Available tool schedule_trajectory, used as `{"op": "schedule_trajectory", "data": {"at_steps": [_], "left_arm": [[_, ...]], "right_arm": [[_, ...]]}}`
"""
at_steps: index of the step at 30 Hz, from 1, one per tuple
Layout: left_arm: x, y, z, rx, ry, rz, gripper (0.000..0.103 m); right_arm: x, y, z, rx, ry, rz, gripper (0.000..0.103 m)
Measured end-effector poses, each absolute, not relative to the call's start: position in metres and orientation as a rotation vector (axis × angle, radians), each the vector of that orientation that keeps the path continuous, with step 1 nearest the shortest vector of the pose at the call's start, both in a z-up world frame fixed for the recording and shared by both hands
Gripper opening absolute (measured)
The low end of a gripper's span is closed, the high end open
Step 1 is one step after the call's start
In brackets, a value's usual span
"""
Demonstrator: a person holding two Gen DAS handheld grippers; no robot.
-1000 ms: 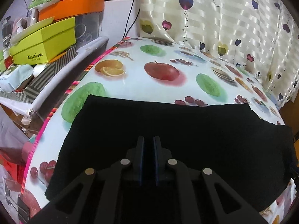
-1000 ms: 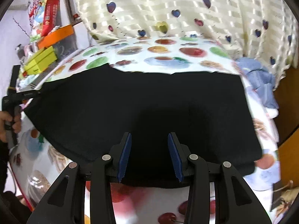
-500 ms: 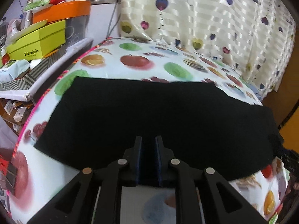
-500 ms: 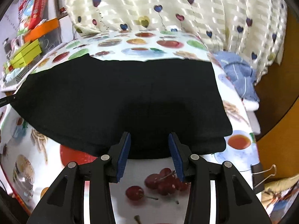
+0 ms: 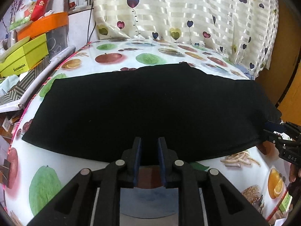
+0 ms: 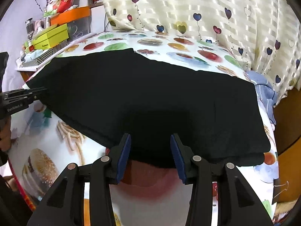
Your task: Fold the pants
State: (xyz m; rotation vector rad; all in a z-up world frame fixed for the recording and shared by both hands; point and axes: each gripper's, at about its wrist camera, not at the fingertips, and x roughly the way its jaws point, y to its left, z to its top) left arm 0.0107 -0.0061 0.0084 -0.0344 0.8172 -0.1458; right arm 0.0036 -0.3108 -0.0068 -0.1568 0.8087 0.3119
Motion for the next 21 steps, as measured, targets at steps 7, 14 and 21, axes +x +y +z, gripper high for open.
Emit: {"op": "schedule_trajectory", "data": {"at_steps": [7,14,21], "left_arm": [[0.014,0.004,0.007,-0.067,0.825,-0.097,0.02],[0.006,0.025,0.01,-0.129,0.81,-0.077,0.02],[-0.011,0.051,0.009,-0.187,0.801,-0.001,0.02]], "right_arm": [[0.001,-0.283,-0.01,-0.187,0.802,0.378,0.045],[-0.004,-0.291,-0.004,-0.156,0.77,0.377,0.045],[-0.013,-0.286,-0.003,-0.164,0.744,0.402,0.045]]}}
